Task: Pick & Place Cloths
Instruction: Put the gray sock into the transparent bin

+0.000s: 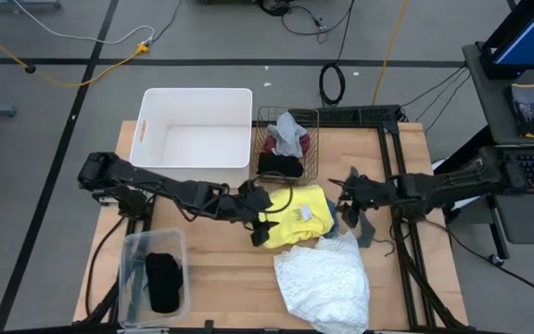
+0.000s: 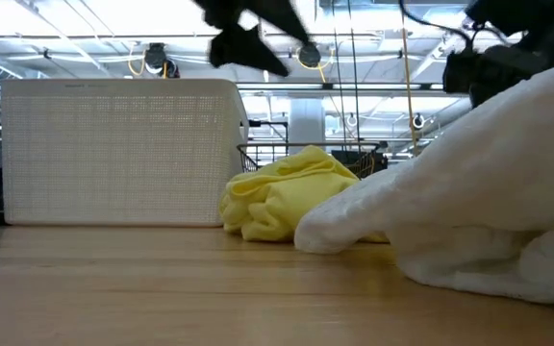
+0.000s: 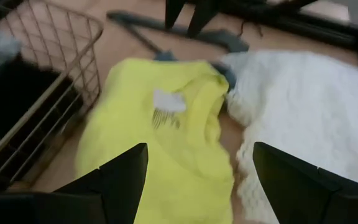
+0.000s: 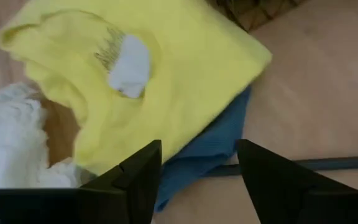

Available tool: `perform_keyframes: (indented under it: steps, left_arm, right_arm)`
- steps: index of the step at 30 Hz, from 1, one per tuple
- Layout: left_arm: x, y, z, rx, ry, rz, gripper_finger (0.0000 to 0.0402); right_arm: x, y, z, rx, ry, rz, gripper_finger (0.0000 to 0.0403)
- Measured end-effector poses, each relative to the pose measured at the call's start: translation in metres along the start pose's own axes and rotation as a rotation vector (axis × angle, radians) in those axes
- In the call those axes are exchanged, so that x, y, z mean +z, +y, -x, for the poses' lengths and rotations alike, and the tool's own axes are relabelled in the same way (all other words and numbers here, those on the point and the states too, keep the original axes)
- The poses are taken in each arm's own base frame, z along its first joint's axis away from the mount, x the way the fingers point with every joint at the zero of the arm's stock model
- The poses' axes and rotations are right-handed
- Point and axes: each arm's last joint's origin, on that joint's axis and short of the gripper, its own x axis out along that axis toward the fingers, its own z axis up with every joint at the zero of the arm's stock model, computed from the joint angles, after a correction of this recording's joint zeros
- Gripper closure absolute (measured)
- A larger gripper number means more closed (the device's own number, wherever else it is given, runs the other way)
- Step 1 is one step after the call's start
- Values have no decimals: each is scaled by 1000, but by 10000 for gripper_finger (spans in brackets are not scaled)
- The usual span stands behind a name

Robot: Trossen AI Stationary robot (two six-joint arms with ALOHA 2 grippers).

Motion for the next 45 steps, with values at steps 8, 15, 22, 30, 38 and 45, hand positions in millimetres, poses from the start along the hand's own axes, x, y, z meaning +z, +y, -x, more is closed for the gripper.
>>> perform_keyframes:
  steps: [8, 15, 22, 30, 38, 45]
  left_arm:
    - [1, 4, 15, -18, -35, 14, 105]
    - [3, 4, 16, -27, -53, 10, 105]
    - [2, 4, 16, -23, -46, 3, 105]
    - [1, 4, 16, -19, -36, 1, 105]
    - [1, 4, 16, -19, -36, 5, 105]
    - [2, 4, 16, -20, -39, 6, 105]
  right_arm:
    - [9, -14, -19, -7, 82, -15, 209]
    - [11, -21, -34, -27, 156, -23, 209]
    - [12, -26, -47, -38, 188, -13, 219]
    - [12, -30, -61, -41, 223, -22, 241]
    - [14, -32, -65, -46, 221, -8, 338]
    - [14, -32, -65, -44, 213, 10, 393]
